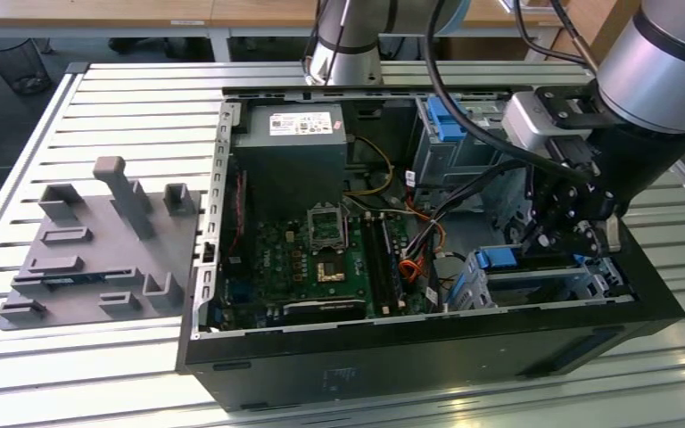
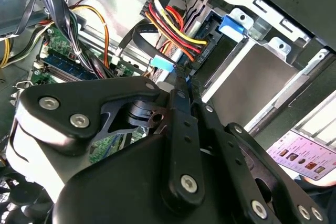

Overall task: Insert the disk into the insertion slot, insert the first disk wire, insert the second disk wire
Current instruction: 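Insert the second disk wire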

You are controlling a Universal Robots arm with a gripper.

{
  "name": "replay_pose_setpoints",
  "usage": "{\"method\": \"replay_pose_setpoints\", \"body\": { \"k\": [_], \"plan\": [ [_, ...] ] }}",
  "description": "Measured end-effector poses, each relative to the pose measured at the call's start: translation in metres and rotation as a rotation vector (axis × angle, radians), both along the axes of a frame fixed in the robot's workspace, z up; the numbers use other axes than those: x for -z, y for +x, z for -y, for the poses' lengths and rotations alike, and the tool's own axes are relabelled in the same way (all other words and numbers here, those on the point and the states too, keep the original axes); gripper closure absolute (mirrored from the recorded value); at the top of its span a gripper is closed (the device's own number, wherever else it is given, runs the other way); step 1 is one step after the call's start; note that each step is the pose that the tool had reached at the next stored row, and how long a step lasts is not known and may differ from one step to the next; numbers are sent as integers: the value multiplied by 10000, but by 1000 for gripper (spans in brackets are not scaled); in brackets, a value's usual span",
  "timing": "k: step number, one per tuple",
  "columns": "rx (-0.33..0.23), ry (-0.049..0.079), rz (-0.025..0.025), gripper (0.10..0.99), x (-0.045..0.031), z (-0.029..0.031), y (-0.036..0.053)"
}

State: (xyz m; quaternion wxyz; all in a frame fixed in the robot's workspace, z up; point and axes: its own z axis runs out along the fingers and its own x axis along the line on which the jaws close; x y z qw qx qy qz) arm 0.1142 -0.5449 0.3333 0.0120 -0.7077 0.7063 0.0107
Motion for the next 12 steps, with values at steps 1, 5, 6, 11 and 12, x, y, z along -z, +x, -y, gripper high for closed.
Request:
{"method": "replay_pose_setpoints", "body": {
  "k": [1, 5, 6, 11, 12],
  "plan": [
    [0, 1, 0, 937, 0, 1, 4],
    [2, 2, 0, 937, 10, 2, 7],
    [1, 1, 0, 937, 15, 2, 7],
    [1, 0, 0, 937, 48, 2, 7],
    [1, -3, 0, 937, 49, 2, 7]
  ]
}}
